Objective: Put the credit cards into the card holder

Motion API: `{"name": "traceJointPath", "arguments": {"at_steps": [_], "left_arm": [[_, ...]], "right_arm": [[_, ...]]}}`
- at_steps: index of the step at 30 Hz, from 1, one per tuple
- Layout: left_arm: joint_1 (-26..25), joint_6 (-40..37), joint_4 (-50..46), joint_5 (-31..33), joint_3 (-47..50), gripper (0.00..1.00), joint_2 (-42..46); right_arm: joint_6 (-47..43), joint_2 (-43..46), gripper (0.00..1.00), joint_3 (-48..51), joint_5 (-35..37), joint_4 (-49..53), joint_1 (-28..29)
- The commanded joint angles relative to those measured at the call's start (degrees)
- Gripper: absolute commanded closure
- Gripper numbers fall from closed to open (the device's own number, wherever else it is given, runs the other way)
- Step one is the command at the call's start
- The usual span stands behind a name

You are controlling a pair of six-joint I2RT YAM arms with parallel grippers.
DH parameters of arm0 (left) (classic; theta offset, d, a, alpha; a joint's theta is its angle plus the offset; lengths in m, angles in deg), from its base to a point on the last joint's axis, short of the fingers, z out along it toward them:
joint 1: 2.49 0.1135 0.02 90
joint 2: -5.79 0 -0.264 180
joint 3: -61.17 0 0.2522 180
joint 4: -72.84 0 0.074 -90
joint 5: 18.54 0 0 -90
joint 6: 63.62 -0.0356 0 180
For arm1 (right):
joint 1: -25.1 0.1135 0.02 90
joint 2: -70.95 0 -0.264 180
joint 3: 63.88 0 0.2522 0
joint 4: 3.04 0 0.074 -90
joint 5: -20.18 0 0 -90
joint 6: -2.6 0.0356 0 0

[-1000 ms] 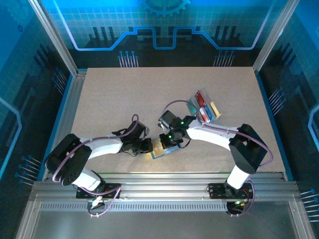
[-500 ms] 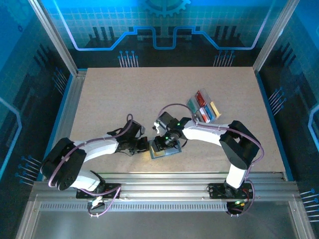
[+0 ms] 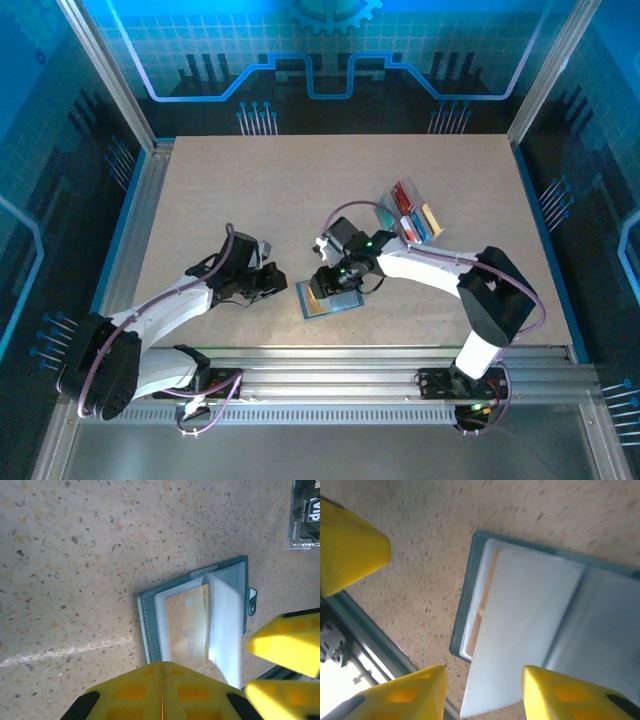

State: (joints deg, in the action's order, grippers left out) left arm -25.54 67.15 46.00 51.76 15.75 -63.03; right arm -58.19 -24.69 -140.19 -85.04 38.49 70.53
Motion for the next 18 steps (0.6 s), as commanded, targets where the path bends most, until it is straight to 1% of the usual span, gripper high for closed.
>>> {"name": "traceJointPath", "arguments": {"at_steps": [1, 3, 4, 6, 7, 9, 11, 15, 17, 18], "left_arm": [[0.7, 0.0, -2.3, -1.6, 1.0, 0.92, 0.5], [0.7, 0.2, -2.1, -1.9, 1.0, 0.91, 0.5], [0.7, 0.2, -2.2, -2.0, 0.9, 0.92, 0.6], [0.7, -0.1, -2.5, -1.9, 0.8, 0.92, 0.7], [0.7, -0.1, -2.6, -1.8, 0.8, 0.92, 0.9], [0.8, -0.2, -2.7, -1.8, 0.8, 0.91, 1.0], [0.7, -0.3, -2.9, -1.7, 0.7, 0.92, 0.8], [0.7, -0.5, -3.1, -1.5, 0.8, 0.92, 0.7], [0.7, -0.5, -3.0, -1.4, 0.8, 0.92, 0.5], [0.7, -0.6, -2.8, -1.4, 0.8, 0.92, 0.4]], "right_arm": [[0.5, 1.0, 0.65, 0.9, 5.7, 3.8, -2.1], [0.6, -0.7, 0.76, 0.2, 7.4, 4.8, -2.2], [1.0, -1.7, 0.84, 0.0, 7.8, 4.9, -2.1], [1.6, -3.5, 0.93, -0.2, 8.5, 4.5, -2.2], [1.7, -4.6, 0.95, -0.6, 8.4, 4.2, -2.2], [1.7, -6.5, 0.94, -1.2, 4.8, 2.4, -2.1], [2.2, -7.1, 0.91, -1.0, 0.4, -0.9, -1.5], [2.9, -6.9, 0.85, -0.3, -6.1, -5.5, -0.4], [3.6, -6.4, 0.80, 0.5, -8.5, -7.4, -0.4], [3.9, -6.2, 0.76, 0.7, -9.4, -7.9, -0.4]]}}
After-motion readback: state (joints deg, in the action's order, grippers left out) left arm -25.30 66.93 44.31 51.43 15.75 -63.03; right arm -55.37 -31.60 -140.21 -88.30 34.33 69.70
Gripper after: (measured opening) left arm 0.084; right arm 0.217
